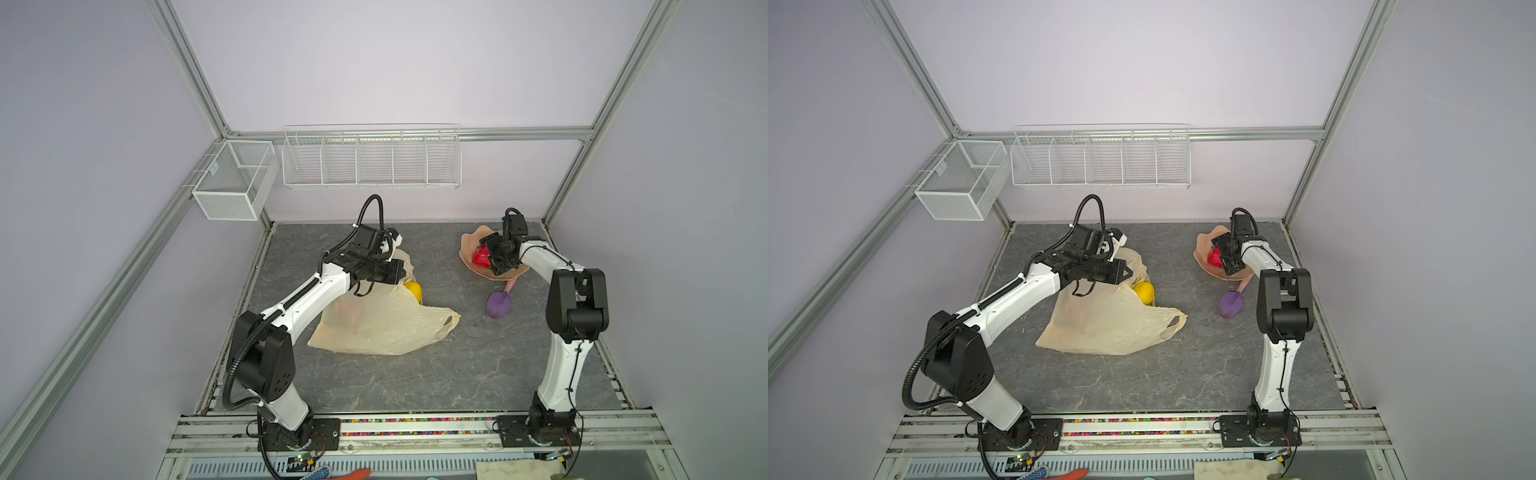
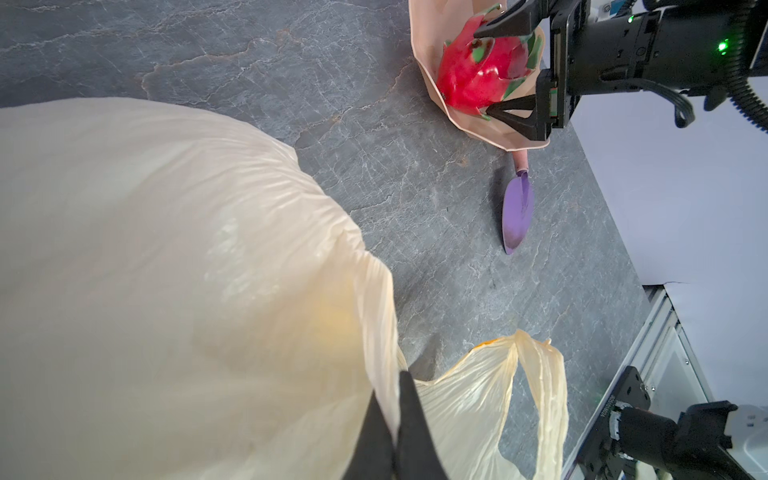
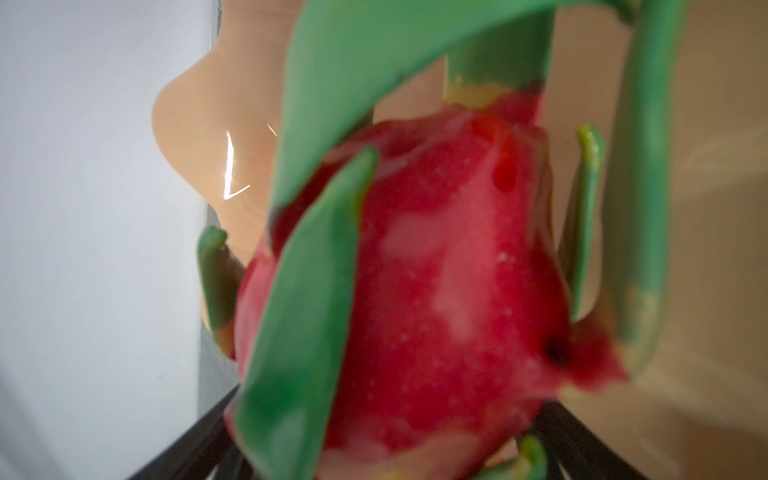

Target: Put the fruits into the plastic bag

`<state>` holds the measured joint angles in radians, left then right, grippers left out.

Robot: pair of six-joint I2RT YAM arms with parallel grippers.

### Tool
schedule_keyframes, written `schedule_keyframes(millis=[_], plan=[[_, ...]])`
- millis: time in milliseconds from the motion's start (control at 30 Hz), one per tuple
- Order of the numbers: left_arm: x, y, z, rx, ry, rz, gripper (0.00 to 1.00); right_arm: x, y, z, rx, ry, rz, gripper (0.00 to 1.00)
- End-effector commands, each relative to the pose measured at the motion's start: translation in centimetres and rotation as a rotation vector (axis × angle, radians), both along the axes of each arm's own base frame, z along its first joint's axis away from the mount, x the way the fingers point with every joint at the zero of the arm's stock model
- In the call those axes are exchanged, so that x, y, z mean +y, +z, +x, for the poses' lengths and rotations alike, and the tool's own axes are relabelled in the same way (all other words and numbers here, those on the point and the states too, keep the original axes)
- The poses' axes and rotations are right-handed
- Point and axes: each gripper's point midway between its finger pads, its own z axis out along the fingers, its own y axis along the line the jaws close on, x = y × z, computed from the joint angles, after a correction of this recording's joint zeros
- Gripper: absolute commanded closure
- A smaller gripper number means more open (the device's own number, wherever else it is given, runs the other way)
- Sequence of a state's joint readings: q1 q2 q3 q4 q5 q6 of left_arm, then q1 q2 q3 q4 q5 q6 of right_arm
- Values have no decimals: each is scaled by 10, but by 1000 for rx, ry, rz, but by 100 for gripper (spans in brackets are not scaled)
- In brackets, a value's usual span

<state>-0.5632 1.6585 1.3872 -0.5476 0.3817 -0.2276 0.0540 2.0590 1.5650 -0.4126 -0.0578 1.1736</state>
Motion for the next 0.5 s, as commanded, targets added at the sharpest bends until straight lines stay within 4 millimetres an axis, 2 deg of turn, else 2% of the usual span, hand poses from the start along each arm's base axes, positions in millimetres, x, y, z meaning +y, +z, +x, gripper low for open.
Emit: schedule_keyframes(millis=[0, 200, 467], plan=[[1, 8, -1, -26, 0, -2, 100, -18, -26, -38, 167, 7, -104, 14], [-1, 8, 0, -24, -5, -7, 100, -17, -18, -36, 135, 34, -107, 35], [1, 7, -2, -24, -4, 0, 100, -11, 15, -22, 19, 82, -96, 41]])
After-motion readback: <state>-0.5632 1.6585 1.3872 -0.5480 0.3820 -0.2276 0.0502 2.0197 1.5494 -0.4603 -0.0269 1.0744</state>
